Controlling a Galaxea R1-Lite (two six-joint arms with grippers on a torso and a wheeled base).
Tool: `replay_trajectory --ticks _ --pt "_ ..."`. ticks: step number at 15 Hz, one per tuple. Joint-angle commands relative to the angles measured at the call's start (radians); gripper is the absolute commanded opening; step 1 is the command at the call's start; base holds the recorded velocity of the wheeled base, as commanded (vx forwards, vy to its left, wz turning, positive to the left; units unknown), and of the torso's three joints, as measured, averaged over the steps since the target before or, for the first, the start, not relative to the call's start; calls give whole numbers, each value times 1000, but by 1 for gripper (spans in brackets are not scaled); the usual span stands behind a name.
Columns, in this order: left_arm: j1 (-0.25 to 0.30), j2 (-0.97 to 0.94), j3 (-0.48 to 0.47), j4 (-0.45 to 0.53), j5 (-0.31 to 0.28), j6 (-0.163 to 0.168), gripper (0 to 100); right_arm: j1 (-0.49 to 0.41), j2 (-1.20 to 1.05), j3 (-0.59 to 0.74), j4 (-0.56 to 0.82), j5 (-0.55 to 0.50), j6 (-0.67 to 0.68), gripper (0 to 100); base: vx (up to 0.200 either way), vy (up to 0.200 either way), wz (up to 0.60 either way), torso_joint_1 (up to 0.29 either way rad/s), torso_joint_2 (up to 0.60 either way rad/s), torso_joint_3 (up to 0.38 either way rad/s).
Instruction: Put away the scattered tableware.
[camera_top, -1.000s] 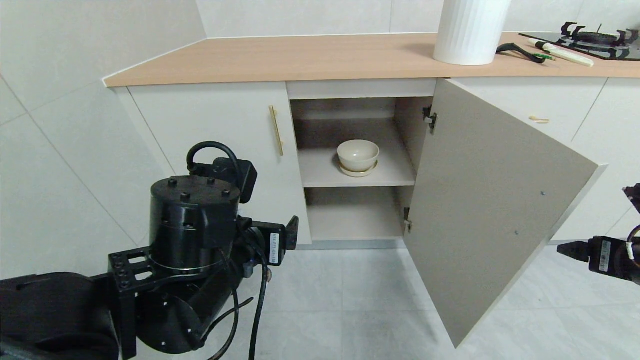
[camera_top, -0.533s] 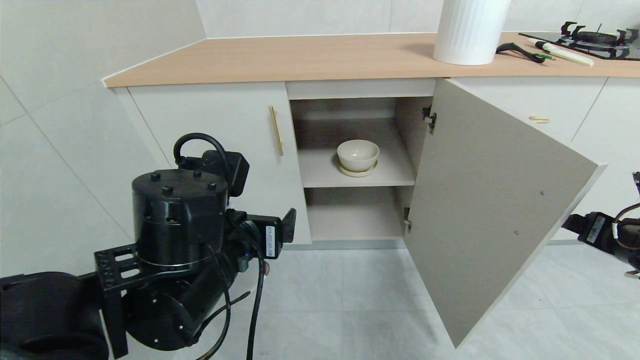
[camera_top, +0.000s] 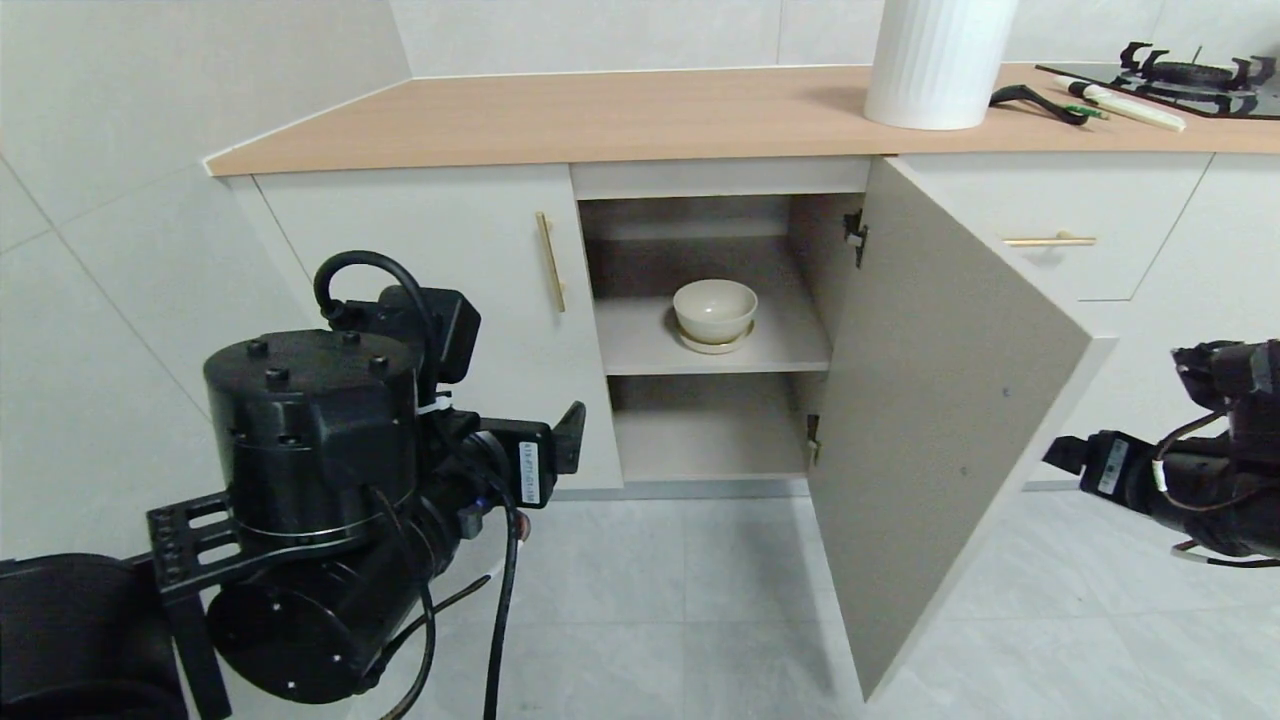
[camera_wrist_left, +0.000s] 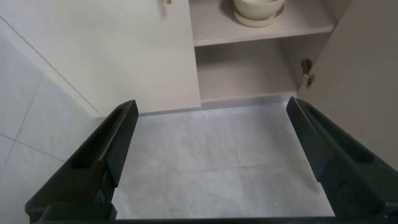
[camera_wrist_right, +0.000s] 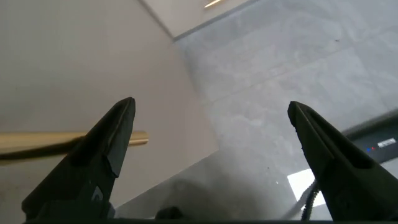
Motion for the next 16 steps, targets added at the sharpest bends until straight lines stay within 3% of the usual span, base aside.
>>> replay_trajectory --ticks 1,2,7,12,16 --pt "3 -10 0 0 0 2 100 103 34 -27 -3 3 -1 100 0 0 0 0 0 0" --pt "3 -12 1 1 2 4 100 165 69 -73 -6 3 -5 100 0 0 0 0 0 0" --pt "9 -1 18 1 3 4 100 274 198 -137 -55 34 -8 100 0 0 0 0 0 0" --pt "9 -1 15 1 5 5 100 289 333 -138 -297 63 -46 100 0 0 0 0 0 0" --pt "9 27 9 0 21 7 100 281 428 -132 -458 43 17 100 0 0 0 0 0 0"
